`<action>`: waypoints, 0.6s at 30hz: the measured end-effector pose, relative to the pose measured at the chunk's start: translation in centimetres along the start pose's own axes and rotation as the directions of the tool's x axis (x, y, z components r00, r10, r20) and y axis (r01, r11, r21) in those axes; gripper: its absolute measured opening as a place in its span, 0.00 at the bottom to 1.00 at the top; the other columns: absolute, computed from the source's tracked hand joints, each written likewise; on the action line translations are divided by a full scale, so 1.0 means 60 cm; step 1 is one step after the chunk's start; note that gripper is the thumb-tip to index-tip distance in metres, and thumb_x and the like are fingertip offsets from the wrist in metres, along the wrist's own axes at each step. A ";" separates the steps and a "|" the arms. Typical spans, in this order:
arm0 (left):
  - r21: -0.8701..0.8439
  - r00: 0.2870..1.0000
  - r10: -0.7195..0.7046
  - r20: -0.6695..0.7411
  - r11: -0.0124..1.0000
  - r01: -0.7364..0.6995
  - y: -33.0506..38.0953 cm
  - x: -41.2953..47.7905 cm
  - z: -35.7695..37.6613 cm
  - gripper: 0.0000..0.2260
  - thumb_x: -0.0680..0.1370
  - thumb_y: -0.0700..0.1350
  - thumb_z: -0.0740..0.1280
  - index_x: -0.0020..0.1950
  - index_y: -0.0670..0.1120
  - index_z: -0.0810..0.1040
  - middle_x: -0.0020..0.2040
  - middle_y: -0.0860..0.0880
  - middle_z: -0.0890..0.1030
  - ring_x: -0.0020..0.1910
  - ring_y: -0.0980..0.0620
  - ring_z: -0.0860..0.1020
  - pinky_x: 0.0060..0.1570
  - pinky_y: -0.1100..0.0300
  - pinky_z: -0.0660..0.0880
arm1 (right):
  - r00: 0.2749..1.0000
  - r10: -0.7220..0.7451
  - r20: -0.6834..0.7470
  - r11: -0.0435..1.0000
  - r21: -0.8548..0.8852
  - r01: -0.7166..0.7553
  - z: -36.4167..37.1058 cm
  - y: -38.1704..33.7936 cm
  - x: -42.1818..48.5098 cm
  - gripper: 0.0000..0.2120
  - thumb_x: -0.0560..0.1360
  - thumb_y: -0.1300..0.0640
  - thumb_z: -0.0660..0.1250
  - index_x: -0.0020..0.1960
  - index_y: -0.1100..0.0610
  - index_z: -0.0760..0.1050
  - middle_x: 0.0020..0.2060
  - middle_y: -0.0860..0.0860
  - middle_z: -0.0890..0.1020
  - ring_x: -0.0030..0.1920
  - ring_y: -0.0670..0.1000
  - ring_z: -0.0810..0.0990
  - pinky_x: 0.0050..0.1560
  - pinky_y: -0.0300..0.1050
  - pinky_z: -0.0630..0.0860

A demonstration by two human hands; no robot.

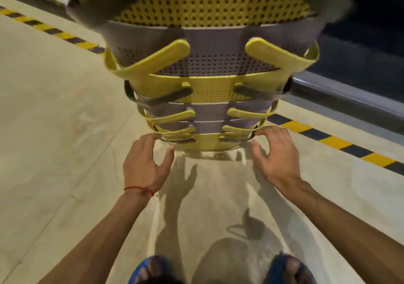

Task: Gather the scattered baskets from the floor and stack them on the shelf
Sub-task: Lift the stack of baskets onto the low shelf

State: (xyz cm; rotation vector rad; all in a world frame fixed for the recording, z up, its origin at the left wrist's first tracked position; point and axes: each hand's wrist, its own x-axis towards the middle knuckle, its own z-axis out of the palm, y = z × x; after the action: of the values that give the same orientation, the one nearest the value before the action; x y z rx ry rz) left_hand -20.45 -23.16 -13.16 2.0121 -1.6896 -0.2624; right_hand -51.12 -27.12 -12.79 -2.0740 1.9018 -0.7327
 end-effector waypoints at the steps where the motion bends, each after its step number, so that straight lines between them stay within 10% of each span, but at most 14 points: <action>1: -0.030 0.999 0.011 -0.037 0.999 -0.012 -0.008 0.001 0.012 0.16 0.77 0.60 0.63 0.58 0.51 0.74 0.55 0.50 0.79 0.53 0.49 0.76 0.49 0.54 0.74 | 0.999 -0.011 -0.041 1.000 0.009 0.012 0.011 0.008 -0.003 0.14 0.77 0.49 0.64 0.56 0.56 0.79 0.55 0.53 0.82 0.58 0.54 0.75 0.58 0.46 0.70; 7: -0.302 0.980 -0.018 -0.197 0.952 -0.043 -0.028 0.005 0.032 0.23 0.75 0.60 0.68 0.63 0.49 0.70 0.59 0.51 0.74 0.56 0.51 0.76 0.54 0.52 0.76 | 0.987 0.059 -0.151 0.992 0.117 -0.041 0.028 0.017 -0.010 0.19 0.79 0.44 0.63 0.63 0.55 0.75 0.59 0.51 0.79 0.60 0.50 0.74 0.62 0.49 0.74; 13: -0.695 0.979 -0.201 0.037 0.699 0.170 -0.012 0.040 -0.001 0.46 0.67 0.67 0.69 0.79 0.51 0.55 0.78 0.50 0.62 0.70 0.51 0.69 0.66 0.55 0.71 | 0.966 0.256 -0.027 0.783 0.592 -0.191 0.007 -0.017 0.003 0.42 0.74 0.31 0.65 0.81 0.48 0.56 0.78 0.47 0.65 0.73 0.47 0.68 0.73 0.53 0.69; 18: -0.803 0.994 -0.100 0.051 0.587 0.100 0.003 0.077 -0.001 0.43 0.69 0.67 0.65 0.79 0.49 0.59 0.76 0.50 0.67 0.62 0.75 0.70 0.57 0.75 0.72 | 0.978 0.195 0.079 0.637 0.747 -0.188 0.017 -0.026 0.033 0.46 0.73 0.30 0.66 0.82 0.44 0.51 0.75 0.41 0.69 0.73 0.41 0.68 0.73 0.43 0.68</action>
State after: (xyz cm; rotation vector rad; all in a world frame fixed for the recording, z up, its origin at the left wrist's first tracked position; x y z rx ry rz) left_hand -19.61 -27.61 -12.28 1.3753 -1.1076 -0.8984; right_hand -49.19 -29.03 -12.45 -1.3103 1.4029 -1.2155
